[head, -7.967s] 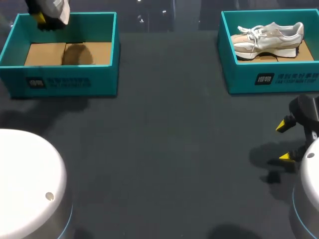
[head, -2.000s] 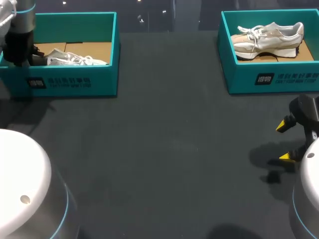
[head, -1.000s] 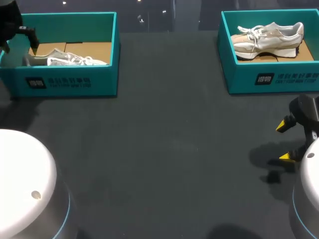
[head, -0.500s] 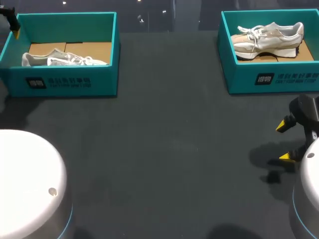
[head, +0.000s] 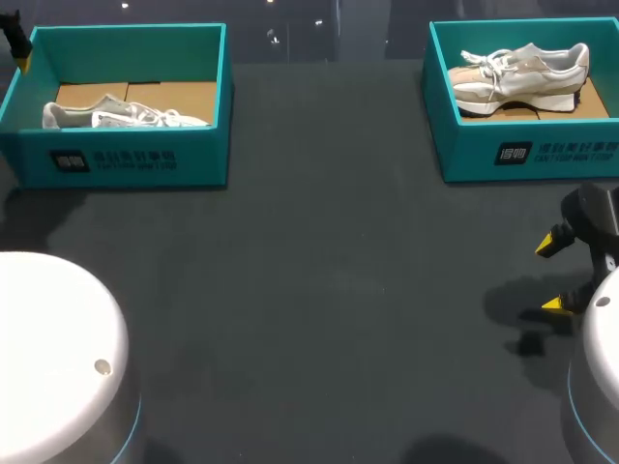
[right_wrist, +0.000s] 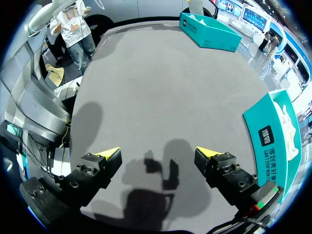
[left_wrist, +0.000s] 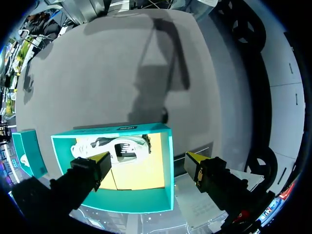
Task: Take the shoe out of the shoebox, open the shoe tongue, remove and reinsert the insole, then place the shoe into the shoebox
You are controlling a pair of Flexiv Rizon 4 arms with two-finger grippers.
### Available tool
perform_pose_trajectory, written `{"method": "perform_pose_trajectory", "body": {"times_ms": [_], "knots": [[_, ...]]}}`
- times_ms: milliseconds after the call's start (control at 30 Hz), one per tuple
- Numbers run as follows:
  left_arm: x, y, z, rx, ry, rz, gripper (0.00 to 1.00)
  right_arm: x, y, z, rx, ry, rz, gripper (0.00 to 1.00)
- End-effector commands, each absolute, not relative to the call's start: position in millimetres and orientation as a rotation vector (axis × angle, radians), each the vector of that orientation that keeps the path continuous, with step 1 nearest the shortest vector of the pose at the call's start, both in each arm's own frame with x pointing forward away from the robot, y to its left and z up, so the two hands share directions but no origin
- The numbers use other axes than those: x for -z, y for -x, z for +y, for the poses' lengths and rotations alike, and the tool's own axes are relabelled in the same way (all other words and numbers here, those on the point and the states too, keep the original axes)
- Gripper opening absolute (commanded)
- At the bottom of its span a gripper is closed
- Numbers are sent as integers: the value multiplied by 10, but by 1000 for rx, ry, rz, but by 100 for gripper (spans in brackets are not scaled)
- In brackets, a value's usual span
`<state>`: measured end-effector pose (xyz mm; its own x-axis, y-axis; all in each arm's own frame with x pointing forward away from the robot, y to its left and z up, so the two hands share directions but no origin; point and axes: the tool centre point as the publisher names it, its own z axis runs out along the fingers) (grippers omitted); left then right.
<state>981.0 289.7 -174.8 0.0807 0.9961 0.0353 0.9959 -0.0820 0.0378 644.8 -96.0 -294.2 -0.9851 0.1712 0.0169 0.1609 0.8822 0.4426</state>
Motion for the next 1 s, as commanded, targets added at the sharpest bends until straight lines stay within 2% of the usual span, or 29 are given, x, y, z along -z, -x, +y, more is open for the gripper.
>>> {"method": "perform_pose_trajectory", "body": {"times_ms": [33, 133, 433, 700, 900, 1000], "knots": [[1745, -9795, 2900, -85, -2306, 2124, 100, 2938, -6431, -956, -704, -270, 3024, 100], [1745, -9795, 2900, -85, -2306, 2124, 100, 2892, -6477, -965, -685, -318, 3024, 100], [1745, -9795, 2900, -85, -2306, 2124, 100, 2418, -7179, -1132, -540, -919, 3004, 100], [1745, -9795, 2900, -85, -2306, 2124, 100, 1990, -7895, -1290, -175, -1380, 2878, 100], [1745, -9795, 2900, -85, -2306, 2124, 100, 1796, -8417, -1492, -137, -1681, 2679, 100], [1745, -9795, 2900, -85, -2306, 2124, 100, 1786, -8471, -1517, -122, -1704, 2654, 100]]}}
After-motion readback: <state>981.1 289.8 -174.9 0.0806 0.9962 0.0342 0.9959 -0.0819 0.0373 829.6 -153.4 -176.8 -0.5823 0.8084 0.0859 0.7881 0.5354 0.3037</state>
